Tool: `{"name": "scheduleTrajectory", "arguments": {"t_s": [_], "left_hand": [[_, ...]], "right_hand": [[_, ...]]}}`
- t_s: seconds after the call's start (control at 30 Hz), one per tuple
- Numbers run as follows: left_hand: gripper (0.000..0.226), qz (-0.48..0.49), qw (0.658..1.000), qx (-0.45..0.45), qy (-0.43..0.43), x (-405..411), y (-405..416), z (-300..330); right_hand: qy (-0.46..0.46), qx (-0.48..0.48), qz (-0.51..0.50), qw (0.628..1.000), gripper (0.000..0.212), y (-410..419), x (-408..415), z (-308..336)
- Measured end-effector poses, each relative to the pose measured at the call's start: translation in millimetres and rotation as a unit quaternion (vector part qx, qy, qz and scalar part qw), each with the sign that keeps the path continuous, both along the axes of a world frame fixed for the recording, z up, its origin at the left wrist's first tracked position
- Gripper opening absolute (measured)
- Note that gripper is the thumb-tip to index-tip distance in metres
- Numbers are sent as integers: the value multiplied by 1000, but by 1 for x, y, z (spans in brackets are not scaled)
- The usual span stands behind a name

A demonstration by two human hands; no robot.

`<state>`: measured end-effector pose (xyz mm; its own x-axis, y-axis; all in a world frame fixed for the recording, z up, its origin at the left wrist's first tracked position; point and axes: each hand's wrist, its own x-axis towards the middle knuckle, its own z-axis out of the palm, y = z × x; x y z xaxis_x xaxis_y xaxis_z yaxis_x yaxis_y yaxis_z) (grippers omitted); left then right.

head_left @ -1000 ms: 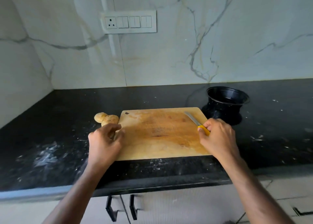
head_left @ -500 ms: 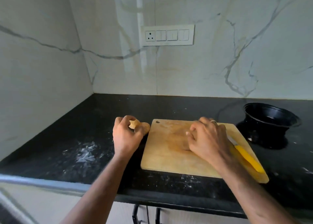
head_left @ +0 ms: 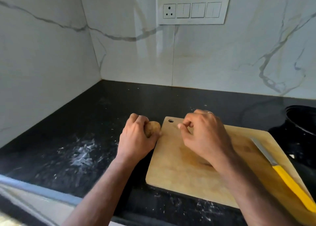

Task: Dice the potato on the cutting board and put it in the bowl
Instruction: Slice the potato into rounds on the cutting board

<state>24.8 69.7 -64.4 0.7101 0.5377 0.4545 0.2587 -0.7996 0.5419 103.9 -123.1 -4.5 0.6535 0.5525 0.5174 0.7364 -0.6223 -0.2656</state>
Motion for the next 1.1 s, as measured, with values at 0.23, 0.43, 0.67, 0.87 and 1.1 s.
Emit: {"name": "scheduleTrajectory", "arguments": {"t_s": [0.23,0.43,0.67,0.87,1.1], "left_hand": [[48,-53,996,59,-42,-10,-13,4],[51,-212,971,82,-76,-1,-66,30],[40,-426,903,-13,51,58,-129,56],[32,-435,900,30,31,78,-118,44],[29,-433,901,-23,36,71,-107,41]], "right_hand": [[12,8,-33,999,20,-23,-2,-1],[24,40,-95,994,3,-75,-3,1],[44,-42,-221,973,20,-147,-21,2],[74,-80,-265,958,32,-167,-27,-12],[83,-40,-290,952,31,-160,-24,-31]]}}
